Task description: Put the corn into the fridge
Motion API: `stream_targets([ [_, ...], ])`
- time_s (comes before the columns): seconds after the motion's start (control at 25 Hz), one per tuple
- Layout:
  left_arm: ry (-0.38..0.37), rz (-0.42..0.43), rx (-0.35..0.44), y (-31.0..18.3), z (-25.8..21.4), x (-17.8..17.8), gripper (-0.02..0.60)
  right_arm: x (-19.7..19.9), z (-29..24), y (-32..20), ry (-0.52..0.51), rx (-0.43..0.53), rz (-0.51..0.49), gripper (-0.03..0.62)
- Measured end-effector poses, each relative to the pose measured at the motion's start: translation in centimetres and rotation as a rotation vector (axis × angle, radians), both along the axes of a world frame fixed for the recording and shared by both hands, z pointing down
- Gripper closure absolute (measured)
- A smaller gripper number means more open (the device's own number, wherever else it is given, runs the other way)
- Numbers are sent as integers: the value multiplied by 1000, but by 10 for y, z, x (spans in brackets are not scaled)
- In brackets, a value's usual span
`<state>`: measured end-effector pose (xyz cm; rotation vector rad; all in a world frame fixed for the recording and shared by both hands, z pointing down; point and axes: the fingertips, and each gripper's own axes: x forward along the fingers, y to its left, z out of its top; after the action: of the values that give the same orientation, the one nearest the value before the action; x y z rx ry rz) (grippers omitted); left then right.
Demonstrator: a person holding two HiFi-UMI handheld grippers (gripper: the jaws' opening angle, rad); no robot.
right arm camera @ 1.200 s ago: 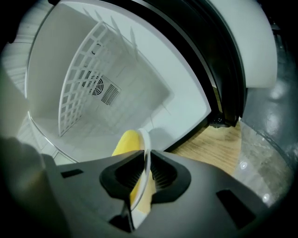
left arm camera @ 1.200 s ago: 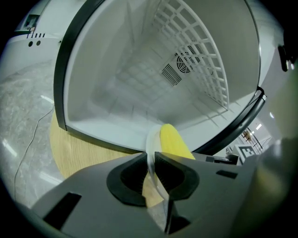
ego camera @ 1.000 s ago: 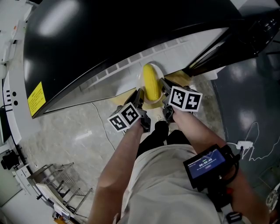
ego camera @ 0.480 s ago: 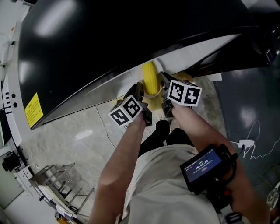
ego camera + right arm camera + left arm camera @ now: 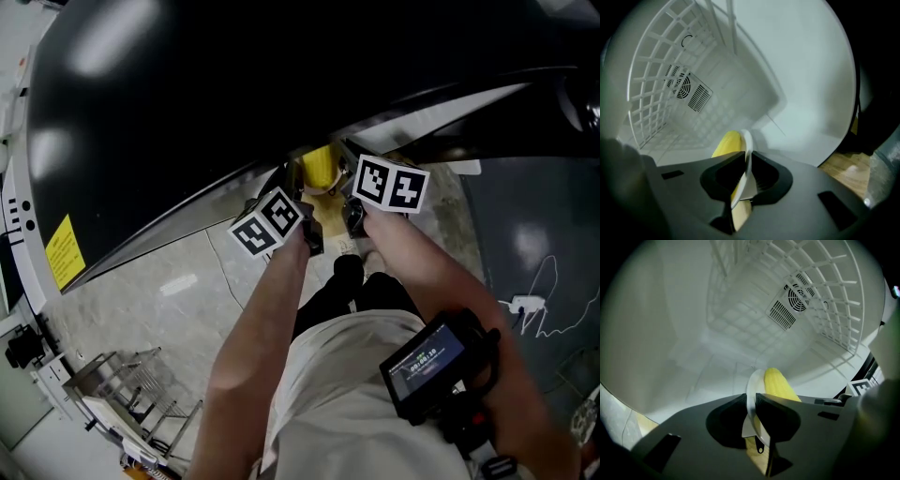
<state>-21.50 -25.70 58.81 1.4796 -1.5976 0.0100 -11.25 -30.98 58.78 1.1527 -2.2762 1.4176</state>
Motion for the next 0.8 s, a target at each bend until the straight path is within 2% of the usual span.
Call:
stream_targets([
  [0.8, -65, 27, -13, -40, -5, -13, 529, -15, -3, -37, 58, 11, -16, 545],
])
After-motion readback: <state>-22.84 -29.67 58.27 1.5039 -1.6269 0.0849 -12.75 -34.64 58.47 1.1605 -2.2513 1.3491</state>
